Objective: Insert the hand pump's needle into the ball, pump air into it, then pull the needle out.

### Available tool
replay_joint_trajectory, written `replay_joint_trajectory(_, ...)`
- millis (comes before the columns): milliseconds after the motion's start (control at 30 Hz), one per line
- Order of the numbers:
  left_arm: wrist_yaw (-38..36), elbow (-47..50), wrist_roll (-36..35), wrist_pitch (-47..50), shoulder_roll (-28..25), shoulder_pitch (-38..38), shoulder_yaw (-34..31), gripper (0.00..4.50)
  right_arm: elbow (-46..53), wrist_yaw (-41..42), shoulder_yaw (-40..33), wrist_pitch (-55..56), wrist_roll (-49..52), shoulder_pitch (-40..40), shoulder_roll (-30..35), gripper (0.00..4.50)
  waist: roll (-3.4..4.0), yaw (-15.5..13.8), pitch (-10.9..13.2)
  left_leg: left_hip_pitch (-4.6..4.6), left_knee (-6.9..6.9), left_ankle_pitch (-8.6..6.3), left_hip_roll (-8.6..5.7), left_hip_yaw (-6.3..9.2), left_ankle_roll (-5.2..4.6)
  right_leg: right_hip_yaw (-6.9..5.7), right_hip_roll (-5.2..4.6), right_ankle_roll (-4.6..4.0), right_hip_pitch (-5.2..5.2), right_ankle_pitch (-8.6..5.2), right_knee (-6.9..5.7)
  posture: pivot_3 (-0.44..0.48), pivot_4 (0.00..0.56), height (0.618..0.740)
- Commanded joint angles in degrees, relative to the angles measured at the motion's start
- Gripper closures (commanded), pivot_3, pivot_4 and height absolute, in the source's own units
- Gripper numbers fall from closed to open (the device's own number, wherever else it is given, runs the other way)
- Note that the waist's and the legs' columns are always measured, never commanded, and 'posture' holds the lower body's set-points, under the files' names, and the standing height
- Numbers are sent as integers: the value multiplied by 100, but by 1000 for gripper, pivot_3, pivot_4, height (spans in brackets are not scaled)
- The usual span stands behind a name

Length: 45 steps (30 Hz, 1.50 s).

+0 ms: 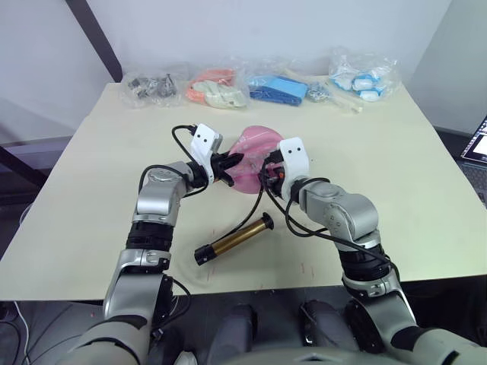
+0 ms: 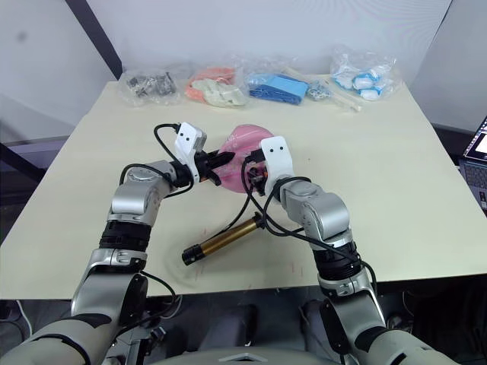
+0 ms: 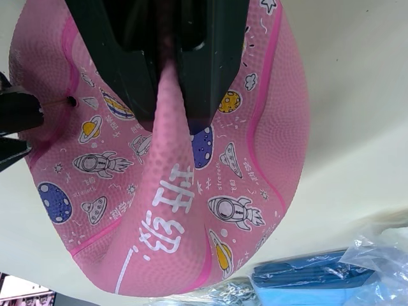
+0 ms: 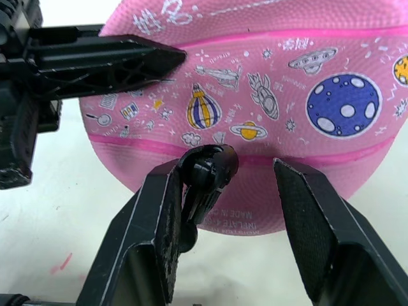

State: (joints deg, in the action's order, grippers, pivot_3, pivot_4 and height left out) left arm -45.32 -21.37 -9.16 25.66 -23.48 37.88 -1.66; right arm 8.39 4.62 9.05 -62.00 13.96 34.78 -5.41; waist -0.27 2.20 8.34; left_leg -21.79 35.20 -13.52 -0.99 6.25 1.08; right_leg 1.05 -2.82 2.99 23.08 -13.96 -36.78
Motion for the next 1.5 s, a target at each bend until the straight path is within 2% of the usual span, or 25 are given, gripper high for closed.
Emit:
replay_joint_trajectory(33, 2, -515, 199, 233, 81, -340, 399, 4500, 107, 38, 31, 31, -10, 67, -18, 2196, 0, 0, 0, 0, 0, 0, 0, 0, 0, 0, 0, 0, 0, 0, 0, 0, 150, 740)
replay_joint_trajectory(500, 14, -510, 197, 229, 87, -337, 390, 4500, 67, 85, 69, 90, -64, 112, -13, 2196, 0, -1, 0, 0, 2, 0, 0, 0, 0, 0, 0, 0, 0, 0, -2, 0, 150, 740)
replay_joint_trajectory(567, 10, -499, 195, 231, 82, -350, 390, 4500, 63, 92, 89, 104, -87, 115, 0, 2709, 0, -1, 0, 0, 3, 0, 0, 0, 0, 0, 0, 0, 0, 0, -2, 0, 150, 740)
replay_joint_trajectory(933, 4, -507, 198, 219, 71, -355, 387, 4500, -4, 127, 94, 152, -203, 130, -15, 2709, -1, 0, -1, 0, 6, 0, 0, 0, 0, 0, 0, 0, -1, 0, -4, 0, 150, 740)
replay_joint_trajectory(1033, 8, -506, 197, 224, 75, -354, 387, 4500, 10, 148, 96, 128, -196, 113, -23, 3541, -1, 0, -1, 1, 7, 0, 0, 0, 0, 0, 0, 0, -1, 0, -5, 0, 150, 740)
replay_joint_trajectory(1067, 9, -508, 196, 223, 76, -354, 388, 4500, 9, 139, 112, 110, -222, 115, -12, 3980, -2, 2, -2, 1, 7, 0, 0, 0, 0, 0, 0, 0, -1, 0, -5, 0, 150, 740)
replay_joint_trajectory(1500, 8, -531, 200, 207, 61, -347, 382, 4500, 31, 227, 280, 79, -308, 159, 132, 3980, -3, 6, -3, 3, 11, 1, 0, -2, 0, 2, 1, 0, -2, 1, -8, 0, 150, 740)
